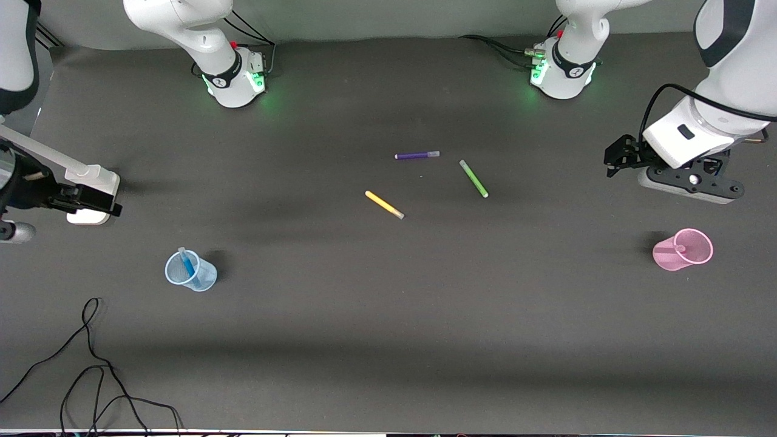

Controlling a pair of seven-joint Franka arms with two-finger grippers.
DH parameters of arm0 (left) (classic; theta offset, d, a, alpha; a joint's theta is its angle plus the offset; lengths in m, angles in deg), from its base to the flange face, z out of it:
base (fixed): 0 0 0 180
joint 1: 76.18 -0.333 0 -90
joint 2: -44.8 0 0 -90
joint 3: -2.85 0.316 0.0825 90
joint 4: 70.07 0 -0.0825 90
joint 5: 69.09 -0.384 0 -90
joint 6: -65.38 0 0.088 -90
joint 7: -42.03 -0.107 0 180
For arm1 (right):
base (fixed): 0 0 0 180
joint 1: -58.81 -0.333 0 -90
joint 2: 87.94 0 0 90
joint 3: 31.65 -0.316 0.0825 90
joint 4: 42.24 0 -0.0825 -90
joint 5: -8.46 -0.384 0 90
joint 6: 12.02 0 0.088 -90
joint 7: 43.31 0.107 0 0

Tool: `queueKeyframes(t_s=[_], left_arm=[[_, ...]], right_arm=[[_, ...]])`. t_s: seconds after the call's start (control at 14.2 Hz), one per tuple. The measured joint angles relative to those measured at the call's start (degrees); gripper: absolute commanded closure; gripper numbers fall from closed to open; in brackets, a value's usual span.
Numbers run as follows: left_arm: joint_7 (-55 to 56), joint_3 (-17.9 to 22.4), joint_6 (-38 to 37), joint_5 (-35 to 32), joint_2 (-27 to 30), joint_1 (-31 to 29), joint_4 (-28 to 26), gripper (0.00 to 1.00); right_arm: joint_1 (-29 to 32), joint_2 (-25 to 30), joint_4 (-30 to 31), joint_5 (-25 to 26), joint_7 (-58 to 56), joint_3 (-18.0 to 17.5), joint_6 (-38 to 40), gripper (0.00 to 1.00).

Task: Place pink and blue markers in matching cups

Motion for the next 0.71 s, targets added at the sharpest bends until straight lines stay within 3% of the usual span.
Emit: queueKeyframes(t_s=[0.14,0.35,0.42,0.71], left_arm=[[0.02,0.15,-0.25,-0.02,-0.14,-0.03,0.0,0.01],[0.06,0.16,-0.52,-0.04,-0.24,-0.05,0.0,0.01],[0.07,0.16,-0.79,-0.04,-0.25,-0.05,0.0,0.01],[0.07,0.09,-1.99,-0.05,-0.26,0.05,0.05,0.01]], right_arm=[[2.37,1.09,0.18,0.88,0.01,-1.78,-0.16,0.0],[11.54,2.37,0.39,1.11,0.01,-10.38,-0.19,0.0],[12.89,2.74,0.51,1.13,0.01,-11.81,-0.17,0.0],[13.08,3.13,0.59,1.57,0.01,-12.67,-0.15,0.0]])
